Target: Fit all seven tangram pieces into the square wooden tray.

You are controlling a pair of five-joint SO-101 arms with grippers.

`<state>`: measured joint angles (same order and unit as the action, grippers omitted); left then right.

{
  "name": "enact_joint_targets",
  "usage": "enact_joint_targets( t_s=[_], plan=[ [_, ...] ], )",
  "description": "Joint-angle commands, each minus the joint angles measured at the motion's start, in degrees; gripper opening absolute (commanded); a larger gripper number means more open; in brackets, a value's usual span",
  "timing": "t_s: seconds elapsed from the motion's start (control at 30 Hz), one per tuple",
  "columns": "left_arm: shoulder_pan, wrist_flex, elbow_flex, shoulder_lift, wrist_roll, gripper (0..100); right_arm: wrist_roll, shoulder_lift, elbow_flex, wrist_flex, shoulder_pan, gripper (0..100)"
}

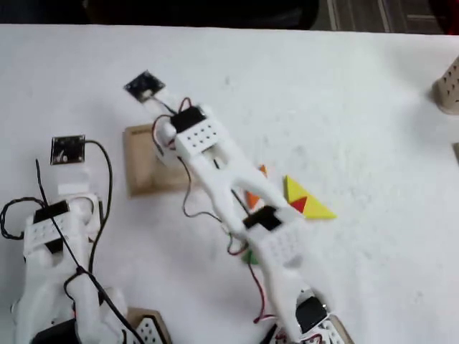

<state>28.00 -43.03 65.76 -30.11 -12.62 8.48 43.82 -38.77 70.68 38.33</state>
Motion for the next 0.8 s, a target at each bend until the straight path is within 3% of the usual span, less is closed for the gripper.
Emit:
enact_joint_targets(
  t_s=[0.0, 0.23, 0.57, 0.63, 0.77],
  plan=[
    [0.3, 1.6, 0.0, -1.5, -0.4, 2, -6.6, 5.8, -13.9, 1.5, 0.5, 5.4],
    [0.3, 1.7, -0.1, -1.5, -0.4, 2, -7.3, 16.0, -32.6, 11.5, 0.6, 22.2],
    [0.3, 1.7, -0.1, -1.5, -0.4, 2, -7.3, 18.1, -53.7, 27.9, -1.3, 22.4],
    [0.3, 1.7, -0.1, -1.5, -0.4, 2, -7.3, 18.3, -54.0, 27.9, -2.7, 19.3],
    [0.3, 1.7, -0.1, -1.5, -0.4, 2, -7.8, 19.5, -50.2, 27.8, -5.3, 3.3]
  ],
)
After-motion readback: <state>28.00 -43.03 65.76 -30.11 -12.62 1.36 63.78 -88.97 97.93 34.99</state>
